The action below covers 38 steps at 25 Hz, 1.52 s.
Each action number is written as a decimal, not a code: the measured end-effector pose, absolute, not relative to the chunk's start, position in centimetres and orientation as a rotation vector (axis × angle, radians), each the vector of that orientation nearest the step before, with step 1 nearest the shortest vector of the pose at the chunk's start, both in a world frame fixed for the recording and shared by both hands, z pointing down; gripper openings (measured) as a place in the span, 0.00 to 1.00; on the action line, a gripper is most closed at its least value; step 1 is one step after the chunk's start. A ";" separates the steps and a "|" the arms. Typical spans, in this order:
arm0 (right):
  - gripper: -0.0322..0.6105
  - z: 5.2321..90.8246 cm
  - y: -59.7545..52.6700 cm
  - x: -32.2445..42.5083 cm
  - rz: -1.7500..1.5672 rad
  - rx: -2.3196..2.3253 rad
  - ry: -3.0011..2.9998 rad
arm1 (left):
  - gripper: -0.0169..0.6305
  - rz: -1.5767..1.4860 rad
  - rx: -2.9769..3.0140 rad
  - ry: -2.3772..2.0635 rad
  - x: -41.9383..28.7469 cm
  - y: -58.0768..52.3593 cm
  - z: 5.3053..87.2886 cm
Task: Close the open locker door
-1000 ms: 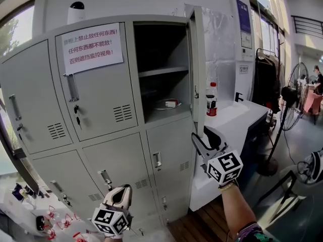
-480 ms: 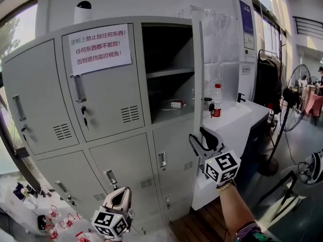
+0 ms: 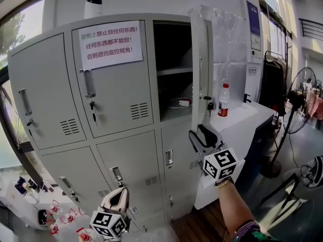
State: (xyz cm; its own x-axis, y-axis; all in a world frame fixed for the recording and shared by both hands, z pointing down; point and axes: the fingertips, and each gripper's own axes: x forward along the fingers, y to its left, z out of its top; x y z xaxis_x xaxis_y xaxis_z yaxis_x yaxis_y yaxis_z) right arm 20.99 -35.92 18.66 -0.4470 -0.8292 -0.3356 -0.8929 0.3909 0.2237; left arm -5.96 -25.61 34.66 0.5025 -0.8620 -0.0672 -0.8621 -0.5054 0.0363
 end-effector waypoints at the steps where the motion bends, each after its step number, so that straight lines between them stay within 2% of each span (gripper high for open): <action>1: 0.30 18.7 -36.1 20.8 0.560 -1.550 2.472 | 0.06 0.123 -2.716 1.567 -6.2 -25.6 34.6; 38: 0.28 18.8 -42.3 14.4 0.594 -1.422 2.559 | 0.06 0.159 -2.579 1.727 -10.9 -27.9 34.0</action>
